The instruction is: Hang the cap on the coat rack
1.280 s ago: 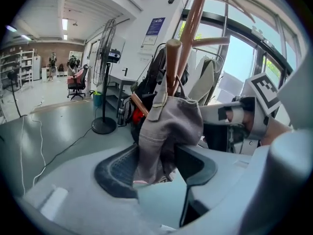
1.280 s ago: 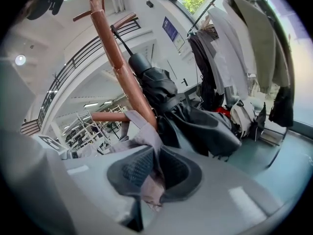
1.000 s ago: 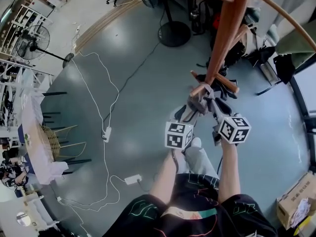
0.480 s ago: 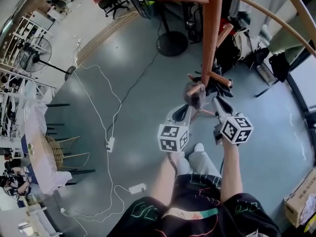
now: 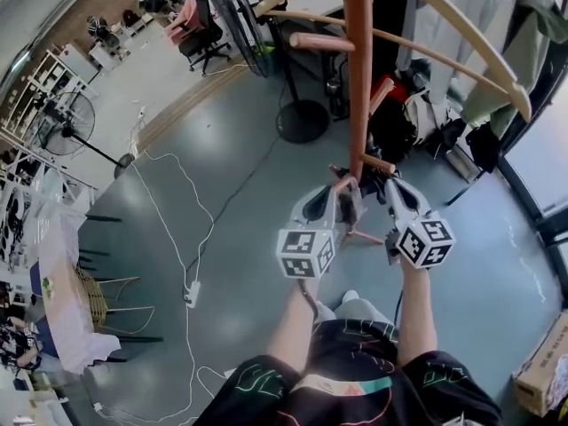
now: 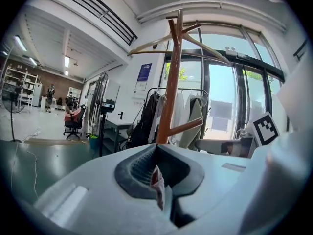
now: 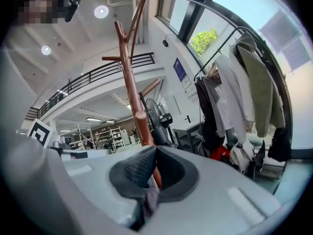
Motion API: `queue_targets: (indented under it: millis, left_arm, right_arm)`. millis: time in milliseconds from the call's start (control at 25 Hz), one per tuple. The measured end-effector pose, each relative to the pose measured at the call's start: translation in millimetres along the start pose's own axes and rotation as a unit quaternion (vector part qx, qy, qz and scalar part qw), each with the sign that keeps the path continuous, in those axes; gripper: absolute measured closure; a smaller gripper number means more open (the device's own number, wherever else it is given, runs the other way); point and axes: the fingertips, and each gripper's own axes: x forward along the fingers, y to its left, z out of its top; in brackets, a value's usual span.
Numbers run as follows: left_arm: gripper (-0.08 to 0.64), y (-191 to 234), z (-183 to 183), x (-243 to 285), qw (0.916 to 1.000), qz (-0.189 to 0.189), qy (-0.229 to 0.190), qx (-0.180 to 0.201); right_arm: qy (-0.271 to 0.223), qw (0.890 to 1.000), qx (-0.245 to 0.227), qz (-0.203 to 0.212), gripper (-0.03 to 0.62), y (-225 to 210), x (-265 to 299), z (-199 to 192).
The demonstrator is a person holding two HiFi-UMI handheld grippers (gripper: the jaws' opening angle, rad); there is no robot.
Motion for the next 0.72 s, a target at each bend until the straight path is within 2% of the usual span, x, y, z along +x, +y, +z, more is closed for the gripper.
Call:
queue_targets:
  millis: [160, 360, 720]
  left_arm:
    - [0.551, -6.8, 19.1, 4.5, 0.9997, -0.005, -0.022, 0.008]
    - [0.551, -18.6, 38.5, 4.0, 0.9989, -0.013, -0.042, 0.016]
    - [0.549, -1.2, 52.1, -5.7, 0.9984, 0.007, -0.055, 0.01]
  right_arm:
    - [-0.018, 0.999, -0.031, -0.01, 0.588, -0.8, -4.5, 23.2]
    - [-0.047, 0.998, -0.048, -0.01, 0.589, 3.9, -10.9, 52.3]
    - [-0.06, 0.996, -0.073, 0.008, 0.589, 20.5, -10.3, 72.3]
